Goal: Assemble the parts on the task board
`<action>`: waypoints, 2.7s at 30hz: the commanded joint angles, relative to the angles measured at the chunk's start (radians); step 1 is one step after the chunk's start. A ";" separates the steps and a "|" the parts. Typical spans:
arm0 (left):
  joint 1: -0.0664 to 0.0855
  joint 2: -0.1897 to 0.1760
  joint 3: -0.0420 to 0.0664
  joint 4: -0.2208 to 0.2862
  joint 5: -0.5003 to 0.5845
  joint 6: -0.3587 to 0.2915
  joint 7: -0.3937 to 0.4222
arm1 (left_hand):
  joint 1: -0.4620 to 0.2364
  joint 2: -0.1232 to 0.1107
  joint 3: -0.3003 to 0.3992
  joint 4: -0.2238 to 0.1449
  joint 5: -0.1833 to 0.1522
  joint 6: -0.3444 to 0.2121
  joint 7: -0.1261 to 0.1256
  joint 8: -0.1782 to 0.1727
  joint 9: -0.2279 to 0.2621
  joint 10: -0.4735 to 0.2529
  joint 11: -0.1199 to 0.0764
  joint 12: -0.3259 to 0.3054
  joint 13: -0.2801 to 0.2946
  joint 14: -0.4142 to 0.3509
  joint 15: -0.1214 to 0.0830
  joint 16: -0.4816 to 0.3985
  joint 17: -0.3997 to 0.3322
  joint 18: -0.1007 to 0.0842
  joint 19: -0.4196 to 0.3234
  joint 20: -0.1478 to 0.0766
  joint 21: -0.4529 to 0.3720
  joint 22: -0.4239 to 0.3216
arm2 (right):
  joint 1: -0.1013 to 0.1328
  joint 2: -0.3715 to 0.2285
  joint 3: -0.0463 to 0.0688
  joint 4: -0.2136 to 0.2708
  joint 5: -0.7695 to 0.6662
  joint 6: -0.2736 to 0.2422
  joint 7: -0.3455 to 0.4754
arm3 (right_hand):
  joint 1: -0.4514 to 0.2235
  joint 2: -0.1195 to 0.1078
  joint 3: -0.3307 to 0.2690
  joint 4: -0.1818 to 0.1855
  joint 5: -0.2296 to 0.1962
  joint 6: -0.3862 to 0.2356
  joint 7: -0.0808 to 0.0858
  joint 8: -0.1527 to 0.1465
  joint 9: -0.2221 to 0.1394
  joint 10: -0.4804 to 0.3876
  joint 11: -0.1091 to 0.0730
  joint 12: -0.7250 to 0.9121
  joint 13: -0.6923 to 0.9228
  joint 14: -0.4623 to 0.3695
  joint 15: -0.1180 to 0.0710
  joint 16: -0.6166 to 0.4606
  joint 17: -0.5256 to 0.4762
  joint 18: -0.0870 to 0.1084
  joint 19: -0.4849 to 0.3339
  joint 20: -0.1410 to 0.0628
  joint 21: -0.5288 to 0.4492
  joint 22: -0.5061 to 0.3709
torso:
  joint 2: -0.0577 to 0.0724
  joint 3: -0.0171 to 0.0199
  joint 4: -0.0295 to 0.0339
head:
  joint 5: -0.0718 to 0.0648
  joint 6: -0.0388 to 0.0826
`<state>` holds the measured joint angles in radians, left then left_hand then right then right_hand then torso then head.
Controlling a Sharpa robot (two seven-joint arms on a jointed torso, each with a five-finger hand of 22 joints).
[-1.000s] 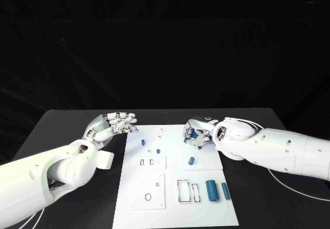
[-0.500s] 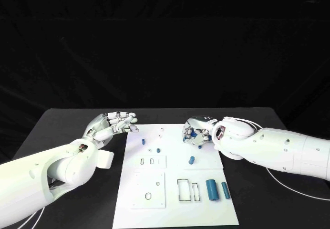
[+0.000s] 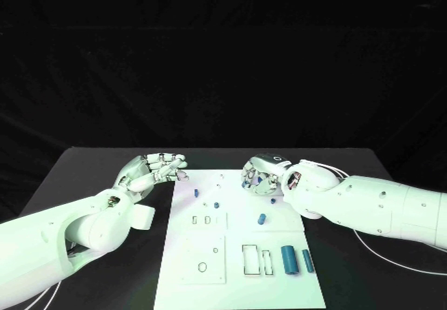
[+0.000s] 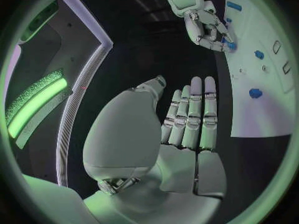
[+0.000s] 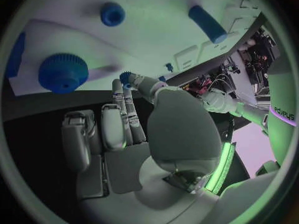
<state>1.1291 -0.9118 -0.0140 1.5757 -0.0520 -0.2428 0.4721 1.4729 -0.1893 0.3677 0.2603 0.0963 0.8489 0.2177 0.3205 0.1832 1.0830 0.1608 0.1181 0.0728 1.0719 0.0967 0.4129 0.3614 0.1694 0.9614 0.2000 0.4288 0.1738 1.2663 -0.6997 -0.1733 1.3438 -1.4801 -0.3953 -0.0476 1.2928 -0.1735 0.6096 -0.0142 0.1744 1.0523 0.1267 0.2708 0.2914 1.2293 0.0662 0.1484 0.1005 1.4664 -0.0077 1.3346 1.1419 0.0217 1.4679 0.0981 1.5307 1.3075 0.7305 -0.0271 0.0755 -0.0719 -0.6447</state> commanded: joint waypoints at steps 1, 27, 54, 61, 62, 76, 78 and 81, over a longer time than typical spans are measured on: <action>0.001 0.000 0.001 0.004 0.005 0.019 0.004 | 0.000 0.004 0.001 -0.005 -0.005 -0.002 0.007 -0.005 0.001 -0.006 -0.001 -0.005 0.002 -0.007 0.003 0.004 0.001 0.012 -0.001 0.001 0.006 0.001 | 0.002 0.020 0.001 -0.010 -0.009 -0.083 -0.033 | 0.012 0.005 0.005 -0.002 0.005 0.002 0.004 0.004 0.002 0.013 -0.005 -0.002 0.009 0.033 -0.009 0.006 -0.001 -0.006 0.065 -0.008 0.004 0.190 | 0.003 0.0009 -0.0012 | 0.001 0.001; 0.003 0.003 0.002 0.027 0.003 0.015 0.002 | 0.001 0.004 0.002 -0.007 -0.005 -0.005 0.009 -0.007 0.001 -0.008 0.000 -0.007 0.001 -0.010 0.003 0.005 0.004 0.012 -0.002 0.001 0.007 0.002 | 0.009 0.164 0.006 -0.127 -0.023 -0.090 -0.063 | 0.009 0.001 0.006 -0.004 0.010 -0.001 0.007 0.004 0.006 0.014 -0.003 -0.004 0.011 0.033 -0.008 0.007 -0.002 -0.005 0.064 -0.008 0.003 0.188 | 0.005 -0.0038 0.0084 | 0.007 -0.003; 0.006 -0.002 0.004 0.043 0.003 -0.008 -0.021 | -0.001 0.005 0.003 -0.008 -0.005 -0.007 0.012 -0.008 0.001 -0.010 0.002 -0.008 0.001 -0.013 0.004 0.008 0.007 0.011 -0.003 0.001 0.009 0.003 | 0.002 0.212 0.005 -0.171 -0.016 -0.048 -0.064 | -0.009 -0.014 0.003 0.001 0.020 -0.014 0.011 0.001 0.013 0.009 0.001 -0.013 0.014 0.031 -0.004 0.008 -0.009 -0.005 0.062 -0.005 0.002 0.185 | 0.010 -0.0091 0.0148 | 0.007 -0.010; 0.007 -0.004 0.004 0.047 0.003 -0.007 -0.022 | -0.001 0.005 0.003 -0.008 -0.005 -0.007 0.012 -0.008 0.001 -0.010 0.002 -0.008 0.001 -0.013 0.004 0.008 0.007 0.011 -0.003 0.001 0.009 0.003 | 0.001 0.218 0.005 -0.182 -0.020 -0.025 -0.071 | -0.015 -0.021 0.003 0.003 0.019 -0.024 0.013 -0.003 0.016 0.002 0.004 -0.019 0.014 0.030 -0.002 0.008 -0.013 -0.004 0.060 -0.003 0.000 0.183 | 0.010 -0.0102 0.0155 | 0.007 -0.013; 0.008 -0.004 0.004 0.048 0.003 -0.007 -0.022 | -0.001 0.005 0.003 -0.008 -0.005 -0.007 0.012 -0.008 0.001 -0.010 0.002 -0.008 0.001 -0.013 0.004 0.008 0.007 0.011 -0.003 0.001 0.009 0.003 | 0.000 0.219 0.004 -0.184 -0.020 -0.022 -0.072 | -0.016 -0.022 0.003 0.003 0.019 -0.026 0.014 -0.004 0.016 0.000 0.005 -0.021 0.014 0.030 -0.002 0.009 -0.013 -0.004 0.060 -0.003 0.000 0.182 | 0.011 -0.0105 0.0158 | 0.007 -0.013; 0.009 -0.006 0.004 0.048 0.003 -0.006 -0.027 | -0.002 0.004 0.003 -0.009 -0.006 -0.008 0.012 -0.009 0.001 -0.010 0.003 -0.009 0.001 -0.014 0.005 0.009 0.009 0.011 -0.004 0.001 0.009 0.003 | 0.000 0.228 0.003 -0.193 -0.035 -0.015 -0.085 | -0.041 -0.055 -0.009 0.013 0.035 -0.048 0.026 -0.012 0.024 -0.037 0.019 -0.045 0.013 0.026 0.011 0.009 -0.025 0.003 0.043 0.008 -0.016 0.152 | 0.011 -0.0109 0.0154 | 0.006 -0.015; 0.009 -0.006 0.004 0.048 0.003 -0.006 -0.027 | -0.002 0.004 0.003 -0.009 -0.006 -0.008 0.012 -0.009 0.001 -0.010 0.003 -0.009 0.001 -0.014 0.005 0.009 0.009 0.011 -0.004 0.001 0.009 0.003 | 0.000 0.227 0.003 -0.192 -0.036 -0.015 -0.086 | -0.041 -0.055 -0.009 0.013 0.035 -0.048 0.026 -0.012 0.024 -0.037 0.019 -0.045 0.013 0.026 0.011 0.009 -0.025 0.003 0.043 0.008 -0.016 0.152 | 0.011 -0.0108 0.0150 | 0.007 -0.016; 0.009 -0.006 0.004 0.048 0.003 -0.007 -0.028 | -0.002 0.004 0.003 -0.009 -0.006 -0.008 0.012 -0.009 0.001 -0.010 0.003 -0.009 0.001 -0.014 0.005 0.009 0.009 0.011 -0.004 0.001 0.009 0.003 | 0.000 0.226 0.003 -0.192 -0.038 -0.020 -0.088 | -0.041 -0.055 -0.008 0.013 0.035 -0.048 0.026 -0.012 0.024 -0.038 0.019 -0.045 0.013 0.026 0.011 0.009 -0.024 0.003 0.043 0.008 -0.016 0.152 | 0.011 -0.0109 0.0148 | 0.006 -0.016</action>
<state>1.1357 -0.9187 -0.0108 1.6207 -0.0514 -0.2519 0.4414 1.4730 -0.1893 0.3714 0.2565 0.0963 0.8489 0.2177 0.3167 0.1828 1.0794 0.1645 0.1160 0.0732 1.0648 0.1039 0.4169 0.3691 0.1694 0.9614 0.2001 0.4326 0.1750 1.2681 -0.4736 -0.1689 1.1505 -1.4986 -0.4347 -0.1301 1.2477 -0.2187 0.6003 -0.0054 0.2074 1.0115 0.1529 0.2648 0.3140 1.1948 0.0859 0.1073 0.1127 1.4631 -0.0034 1.3384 1.1177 0.0220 1.4680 0.0989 1.5191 1.3075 0.7414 -0.0379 0.0907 -0.0661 -0.6603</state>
